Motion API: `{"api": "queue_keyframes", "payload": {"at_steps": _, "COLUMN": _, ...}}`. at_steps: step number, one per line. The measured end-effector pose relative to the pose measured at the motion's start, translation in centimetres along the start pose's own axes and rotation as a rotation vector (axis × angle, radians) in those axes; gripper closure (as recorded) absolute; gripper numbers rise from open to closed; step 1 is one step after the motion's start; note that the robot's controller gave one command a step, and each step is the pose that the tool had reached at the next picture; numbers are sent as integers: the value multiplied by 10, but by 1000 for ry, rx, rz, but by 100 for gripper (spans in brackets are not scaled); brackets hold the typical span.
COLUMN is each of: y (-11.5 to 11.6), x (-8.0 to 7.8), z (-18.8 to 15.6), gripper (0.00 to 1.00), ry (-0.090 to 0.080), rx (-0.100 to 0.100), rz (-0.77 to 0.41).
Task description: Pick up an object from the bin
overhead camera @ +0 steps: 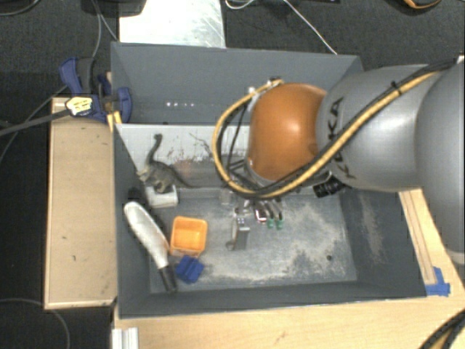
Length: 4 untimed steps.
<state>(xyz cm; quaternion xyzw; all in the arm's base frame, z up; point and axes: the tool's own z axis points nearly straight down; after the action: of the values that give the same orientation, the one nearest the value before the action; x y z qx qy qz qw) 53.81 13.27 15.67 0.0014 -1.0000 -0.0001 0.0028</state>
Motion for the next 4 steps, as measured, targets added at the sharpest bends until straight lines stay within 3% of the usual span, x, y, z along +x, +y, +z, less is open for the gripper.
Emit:
{"api": "queue_keyframes", "payload": {"at_steps": 1, "y": -1, "x": -2, "z": -4, "gripper": 0, "ry": -8, "rx": -1, "rz": 6}}
{"api": "queue_keyframes", "payload": {"at_steps": 2, "y": 54, "x": -10, "z": 89, "gripper": 0, "ry": 4, "rx": 2, "rz": -168}}
{"api": "queue_keyframes", "payload": {"at_steps": 3, "y": 52, "x": -6, "z": 33, "gripper": 0, "ry": -11, "rx": -2, "rz": -130}}
{"api": "queue_keyframes", "payload": {"at_steps": 4, "y": 54, "x": -10, "z": 88, "gripper": 0, "ry": 4, "rx": 1, "rz": -164}}
